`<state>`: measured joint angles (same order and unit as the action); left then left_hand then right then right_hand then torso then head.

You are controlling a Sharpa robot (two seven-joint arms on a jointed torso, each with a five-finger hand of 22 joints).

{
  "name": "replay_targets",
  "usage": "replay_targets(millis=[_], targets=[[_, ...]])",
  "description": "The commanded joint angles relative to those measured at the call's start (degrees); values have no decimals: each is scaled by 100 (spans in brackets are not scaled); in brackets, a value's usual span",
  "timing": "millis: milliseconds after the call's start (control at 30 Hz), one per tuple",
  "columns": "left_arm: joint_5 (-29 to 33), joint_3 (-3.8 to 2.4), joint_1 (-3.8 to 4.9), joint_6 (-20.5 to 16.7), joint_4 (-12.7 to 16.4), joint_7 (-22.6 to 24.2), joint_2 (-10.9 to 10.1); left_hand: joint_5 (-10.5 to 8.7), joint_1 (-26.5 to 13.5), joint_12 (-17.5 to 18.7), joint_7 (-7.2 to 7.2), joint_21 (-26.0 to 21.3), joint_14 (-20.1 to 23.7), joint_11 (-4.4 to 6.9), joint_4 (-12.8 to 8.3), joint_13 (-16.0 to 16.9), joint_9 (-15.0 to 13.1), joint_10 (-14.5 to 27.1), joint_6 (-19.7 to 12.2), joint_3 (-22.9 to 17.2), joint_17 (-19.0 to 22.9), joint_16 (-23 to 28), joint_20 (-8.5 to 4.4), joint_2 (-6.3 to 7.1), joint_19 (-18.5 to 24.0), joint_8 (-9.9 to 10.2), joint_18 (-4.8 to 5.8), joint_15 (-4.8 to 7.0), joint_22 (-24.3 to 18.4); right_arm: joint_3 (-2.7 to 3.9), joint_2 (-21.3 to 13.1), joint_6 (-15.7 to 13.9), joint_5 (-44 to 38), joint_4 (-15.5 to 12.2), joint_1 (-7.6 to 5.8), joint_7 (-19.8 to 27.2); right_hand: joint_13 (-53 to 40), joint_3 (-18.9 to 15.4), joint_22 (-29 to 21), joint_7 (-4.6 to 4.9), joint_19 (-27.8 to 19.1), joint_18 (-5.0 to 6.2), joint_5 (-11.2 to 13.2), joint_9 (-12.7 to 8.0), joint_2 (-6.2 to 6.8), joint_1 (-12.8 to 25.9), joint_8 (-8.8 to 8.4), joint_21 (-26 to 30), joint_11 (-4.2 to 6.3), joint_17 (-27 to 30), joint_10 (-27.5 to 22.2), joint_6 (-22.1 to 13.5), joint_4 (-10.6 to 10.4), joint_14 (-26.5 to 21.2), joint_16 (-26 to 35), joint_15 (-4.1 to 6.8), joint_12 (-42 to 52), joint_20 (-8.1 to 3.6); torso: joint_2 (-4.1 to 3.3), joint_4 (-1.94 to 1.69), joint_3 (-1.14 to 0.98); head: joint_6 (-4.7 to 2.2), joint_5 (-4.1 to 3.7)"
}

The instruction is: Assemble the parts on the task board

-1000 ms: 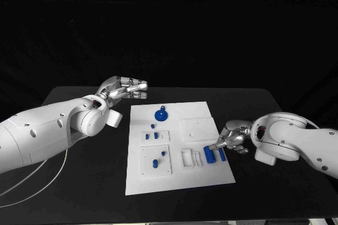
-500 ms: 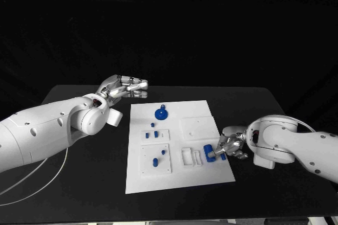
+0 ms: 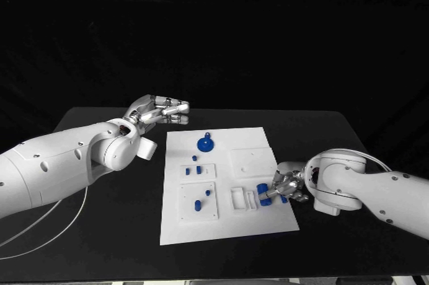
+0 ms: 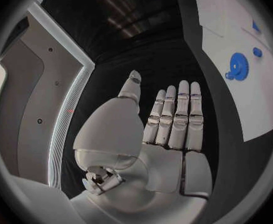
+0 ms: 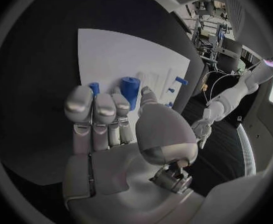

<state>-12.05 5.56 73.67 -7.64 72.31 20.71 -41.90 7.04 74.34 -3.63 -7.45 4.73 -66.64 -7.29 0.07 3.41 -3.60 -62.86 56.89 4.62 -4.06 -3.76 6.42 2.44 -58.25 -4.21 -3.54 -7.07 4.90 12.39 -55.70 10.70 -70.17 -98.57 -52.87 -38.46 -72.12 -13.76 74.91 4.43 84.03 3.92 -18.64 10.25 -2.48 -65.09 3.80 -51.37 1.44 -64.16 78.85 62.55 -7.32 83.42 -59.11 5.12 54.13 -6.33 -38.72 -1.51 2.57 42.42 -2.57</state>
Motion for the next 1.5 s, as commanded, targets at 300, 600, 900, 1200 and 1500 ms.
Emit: replay_targets(millis=[300,600,900,1200,1500], targets=[[-13,-3,-4,123,22,34,2,-23,-66,18,-29,5,48,0,64,2,1,-37,-50,-2,1,23,-7,-4,-30,-35,106,-7,-16,-64,181,-356,-257,118,9,-159,-5,33,668,-1,77,-26,19,-10,49,17,-14,-25,-20,5,7,-59,-68,27,-20,-22,14,35,-2,3,5,9,46],[-12,-3,-4,136,22,1,2,-23,-58,17,-53,6,60,-13,67,2,0,-35,-64,-10,1,23,-5,-4,-30,-33,103,-12,-20,-213,322,-378,-250,169,10,-163,2,307,672,41,72,-23,-68,-308,-75,-248,-16,-44,-40,18,-6,-102,560,24,-29,-35,26,48,0,7,3,7,59],[-12,-3,-3,143,25,-35,0,-13,-43,17,-56,7,61,-15,52,2,0,-30,-68,-16,1,22,-3,-17,-29,-38,101,-13,-23,-306,415,-296,-165,136,12,-135,5,718,673,37,65,-30,-206,-395,55,-162,-15,-55,-32,21,-15,-53,810,20,-29,-33,25,46,-2,8,3,37,77],[-14,-3,-3,137,24,-63,-1,-7,-34,17,-63,8,66,-18,37,2,1,-29,-74,-18,1,23,-2,-24,-29,-36,99,-14,-24,-343,449,-309,-186,157,21,-141,12,1373,674,33,55,-42,-96,-460,225,-228,-20,-67,-24,13,-30,0,1184,21,-23,-18,9,32,1,8,2,44,72],[-15,-3,-3,140,25,-75,-2,-1,-37,17,-73,9,66,-22,31,2,1,-27,-85,-20,1,22,-1,-29,-30,-32,97,-15,-25,-351,456,-392,-129,216,22,-162,43,2137,669,59,33,-48,-313,-506,618,-211,-17,-42,-27,10,-73,-23,1396,14,-3,-27,-56,37,-3,13,2,52,75]])
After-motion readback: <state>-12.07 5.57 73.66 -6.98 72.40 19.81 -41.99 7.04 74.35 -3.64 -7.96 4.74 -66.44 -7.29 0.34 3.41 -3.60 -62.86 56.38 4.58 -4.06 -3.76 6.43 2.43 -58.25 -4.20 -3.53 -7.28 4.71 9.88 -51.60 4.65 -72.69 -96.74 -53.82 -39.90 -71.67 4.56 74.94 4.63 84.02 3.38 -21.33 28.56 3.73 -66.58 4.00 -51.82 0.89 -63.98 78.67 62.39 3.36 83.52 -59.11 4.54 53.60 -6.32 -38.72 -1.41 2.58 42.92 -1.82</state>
